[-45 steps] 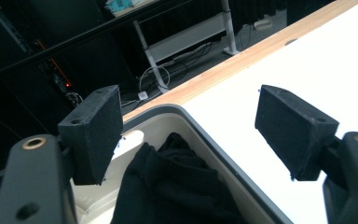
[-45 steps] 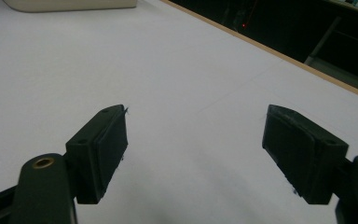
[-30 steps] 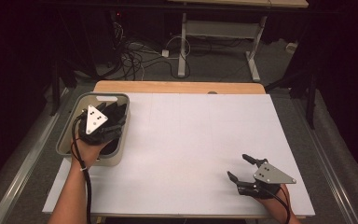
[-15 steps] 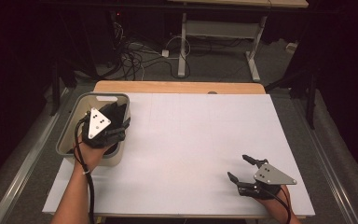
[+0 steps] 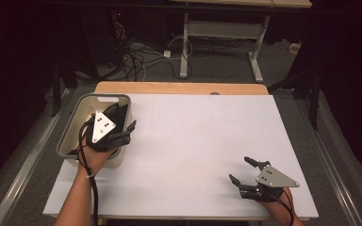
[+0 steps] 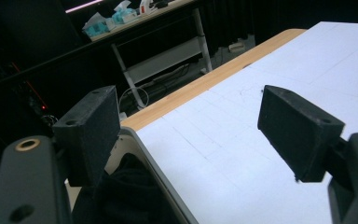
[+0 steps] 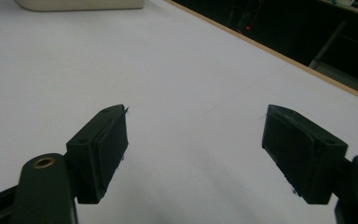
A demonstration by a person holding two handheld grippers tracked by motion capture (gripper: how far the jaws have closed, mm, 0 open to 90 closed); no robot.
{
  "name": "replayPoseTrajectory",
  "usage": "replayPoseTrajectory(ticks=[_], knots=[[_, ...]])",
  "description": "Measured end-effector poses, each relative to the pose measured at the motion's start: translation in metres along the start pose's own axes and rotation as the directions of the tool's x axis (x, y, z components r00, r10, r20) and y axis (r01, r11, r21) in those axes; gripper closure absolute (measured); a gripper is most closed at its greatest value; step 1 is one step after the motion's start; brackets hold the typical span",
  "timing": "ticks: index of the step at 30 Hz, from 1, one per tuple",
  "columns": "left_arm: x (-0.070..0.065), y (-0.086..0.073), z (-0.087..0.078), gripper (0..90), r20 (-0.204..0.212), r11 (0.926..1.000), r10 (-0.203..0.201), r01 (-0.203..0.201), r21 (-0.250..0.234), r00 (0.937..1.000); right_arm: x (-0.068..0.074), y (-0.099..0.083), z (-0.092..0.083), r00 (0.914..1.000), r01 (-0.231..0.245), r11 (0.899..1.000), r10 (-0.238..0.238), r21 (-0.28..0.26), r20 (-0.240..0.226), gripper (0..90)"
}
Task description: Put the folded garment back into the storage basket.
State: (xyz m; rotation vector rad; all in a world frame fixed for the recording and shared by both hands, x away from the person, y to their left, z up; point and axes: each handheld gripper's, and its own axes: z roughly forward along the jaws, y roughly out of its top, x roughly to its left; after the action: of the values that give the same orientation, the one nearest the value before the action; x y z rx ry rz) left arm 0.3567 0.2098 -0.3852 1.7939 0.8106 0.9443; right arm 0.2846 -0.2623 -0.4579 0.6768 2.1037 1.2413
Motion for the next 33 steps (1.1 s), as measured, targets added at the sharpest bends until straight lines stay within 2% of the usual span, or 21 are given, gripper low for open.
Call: replayPoseTrajectory(ticks=[16,18,20,21,24,33], knots=[[-0.015,0.006,0.002,20.4,0.041,0.9994,0.03,-0.03,-0.015,0.9987,0.0,0.0,0.0,0.9999,-0.01,1.0,0.01,-0.002,-0.001,20.7],[-0.017,0.007,0.002,20.4,0.043,0.9988,0.045,-0.044,-0.023,0.9981,0.0,0.0,0.0,0.9999,-0.011,1.0,0.011,-0.002,-0.001,20.5],[-0.019,0.008,0.002,20.4,0.052,0.9991,0.038,-0.037,-0.02,0.9979,0.001,0.0,0.001,1.0,-0.007,1.0,0.007,0.001,-0.001,20.3],[-0.019,0.009,0.002,20.4,0.052,0.9984,0.051,-0.049,-0.028,0.9974,0.001,0.0,0.001,1.0,-0.006,1.0,0.006,0.001,-0.002,20.2],[-0.023,0.01,0.002,20.4,0.061,0.9987,0.046,-0.045,-0.025,0.9971,0.001,0.0,0.001,1.0,-0.005,1.0,0.005,0.0,-0.004,19.9],[-0.032,0.013,0.003,20.4,0.084,0.9974,0.068,-0.065,-0.031,0.9941,0.002,0.0,0.001,1.0,-0.003,1.0,0.003,0.001,-0.007,19.9]])
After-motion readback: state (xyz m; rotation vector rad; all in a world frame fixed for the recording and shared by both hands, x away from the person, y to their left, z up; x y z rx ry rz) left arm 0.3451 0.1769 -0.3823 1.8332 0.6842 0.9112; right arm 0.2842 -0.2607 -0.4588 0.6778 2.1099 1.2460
